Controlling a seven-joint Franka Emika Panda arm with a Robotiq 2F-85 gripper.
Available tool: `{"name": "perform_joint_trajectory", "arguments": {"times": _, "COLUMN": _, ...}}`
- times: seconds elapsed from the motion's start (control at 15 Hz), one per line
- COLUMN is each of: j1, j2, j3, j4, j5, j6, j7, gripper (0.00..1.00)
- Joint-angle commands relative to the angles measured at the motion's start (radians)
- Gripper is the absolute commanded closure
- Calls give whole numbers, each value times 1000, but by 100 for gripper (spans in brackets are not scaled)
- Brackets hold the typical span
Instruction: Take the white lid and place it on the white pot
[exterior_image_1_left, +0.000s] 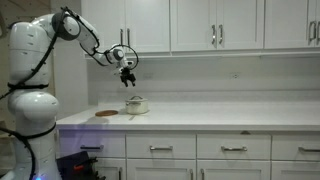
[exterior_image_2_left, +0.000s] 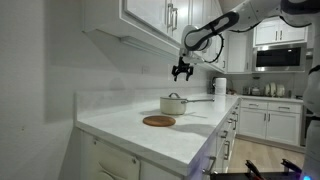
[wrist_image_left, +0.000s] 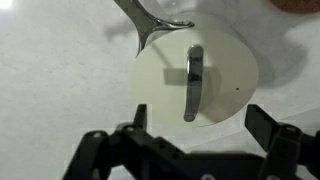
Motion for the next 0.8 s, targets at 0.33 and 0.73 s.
{"name": "perform_joint_trajectory", "arguments": {"times": 0.33, "j1": -31, "j2": -176, "j3": 56, "j4": -107, "j5": -41, "j6": -75, "j7": 120, "gripper": 0}}
{"name": "perform_joint_trajectory", "arguments": {"times": 0.73, "j1": -43, "j2": -156, "j3": 66, "j4": -87, "j5": -36, "j6": -63, "j7": 89, "gripper": 0}}
